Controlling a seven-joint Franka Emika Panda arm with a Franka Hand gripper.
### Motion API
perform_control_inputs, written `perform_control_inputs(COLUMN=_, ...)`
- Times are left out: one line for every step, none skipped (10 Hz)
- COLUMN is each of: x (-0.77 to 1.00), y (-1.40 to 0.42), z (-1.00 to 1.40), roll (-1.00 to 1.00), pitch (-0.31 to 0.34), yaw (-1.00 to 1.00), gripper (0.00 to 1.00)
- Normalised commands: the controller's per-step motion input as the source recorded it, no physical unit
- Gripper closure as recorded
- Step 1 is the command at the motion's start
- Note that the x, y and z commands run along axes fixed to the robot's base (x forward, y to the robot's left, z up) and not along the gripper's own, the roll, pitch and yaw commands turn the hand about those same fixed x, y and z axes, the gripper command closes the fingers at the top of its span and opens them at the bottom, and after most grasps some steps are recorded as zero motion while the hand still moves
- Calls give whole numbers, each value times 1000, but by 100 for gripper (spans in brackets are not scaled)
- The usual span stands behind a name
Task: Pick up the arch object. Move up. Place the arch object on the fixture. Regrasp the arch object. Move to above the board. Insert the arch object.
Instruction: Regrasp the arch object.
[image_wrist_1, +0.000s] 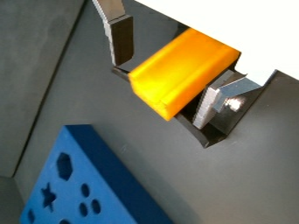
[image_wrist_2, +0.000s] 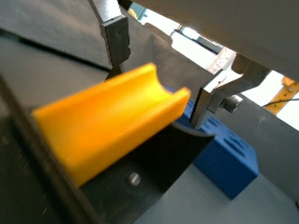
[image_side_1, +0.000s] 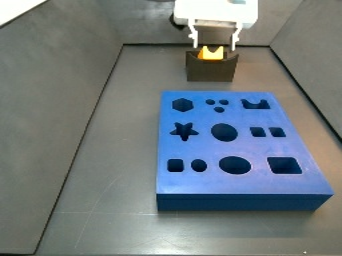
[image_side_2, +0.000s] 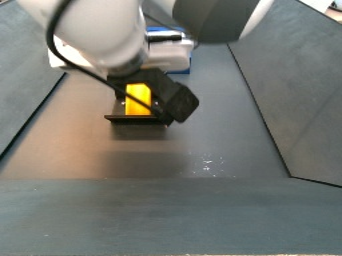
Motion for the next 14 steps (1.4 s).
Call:
perform_control_inputs(x=-22, y=3, z=1000, roll=10, pitch=49, yaw=77, gripper=0)
perform_control_inputs(x=-27, y=-1, z=1000, roll=28, pitch=64, yaw=62, gripper=0)
perform_control_inputs(x=-30, y=-2, z=1000, roll=40, pitch=88, yaw=36, gripper=0)
perform_control_inputs(x=-33, y=2, z=1000, roll=42, pitch=100, yaw=23, gripper=0)
perform_control_inputs(x=-29, y=6, z=826, roll=42, pitch=114, yaw=-9, gripper=0)
perform_control_inputs(x=-26, y=5, z=727, roll=44, pitch=114, yaw=-20, gripper=0)
perform_control_inputs(x=-23, y=4, z=536, roll=48, pitch=108, yaw=-42, gripper=0)
perform_control_inputs(x=-18, y=5, z=391, roll=48, pitch=99, yaw=-52, gripper=0)
perform_control_inputs(x=-84, y=-809, z=779, roll=1000, pitch=59, yaw=-14, gripper=0)
perform_control_inputs(x=-78, y=-794, z=635, roll=1000, pitch=57, yaw=-14, gripper=0)
perform_control_inputs(x=-85, y=-673, z=464, roll=1000, pitch=45, yaw=-15, gripper=0)
perform_control_inputs(x=-97, y=-545, z=298, roll=1000, pitch=36, yaw=-16, gripper=0)
perform_control_inputs(x=-95, y=-459, z=178, roll=1000, pitch=32, yaw=-16, gripper=0)
perform_control_inputs(x=-53, y=-237, z=19, roll=1000, pitch=26, yaw=-17, gripper=0)
